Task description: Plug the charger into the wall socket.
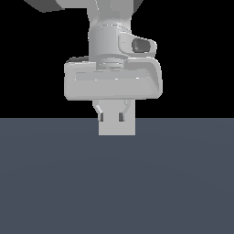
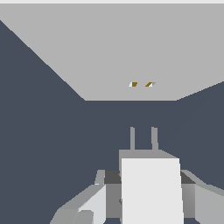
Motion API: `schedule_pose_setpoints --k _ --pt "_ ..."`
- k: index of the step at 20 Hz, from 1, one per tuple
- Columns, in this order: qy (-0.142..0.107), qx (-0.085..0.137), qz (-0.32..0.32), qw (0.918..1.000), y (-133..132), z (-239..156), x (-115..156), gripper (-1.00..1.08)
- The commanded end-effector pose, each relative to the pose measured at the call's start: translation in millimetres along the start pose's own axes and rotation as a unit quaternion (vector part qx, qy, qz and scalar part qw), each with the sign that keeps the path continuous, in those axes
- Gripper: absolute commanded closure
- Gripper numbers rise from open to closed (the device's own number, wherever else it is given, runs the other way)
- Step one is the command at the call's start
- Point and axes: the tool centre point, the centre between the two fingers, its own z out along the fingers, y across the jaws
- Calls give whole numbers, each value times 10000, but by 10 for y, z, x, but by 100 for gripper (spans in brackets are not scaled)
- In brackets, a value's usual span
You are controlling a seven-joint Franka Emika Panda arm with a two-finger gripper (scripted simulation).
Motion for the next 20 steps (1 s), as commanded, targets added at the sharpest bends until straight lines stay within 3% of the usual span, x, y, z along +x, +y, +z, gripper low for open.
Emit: schedule_pose_setpoints --k 1,11,20 --pt "2 0 1 10000 1 5 51 108" --pt "0 -1 2 10000 2 48 389 108" --pt "0 -3 3 10000 2 56 453 108"
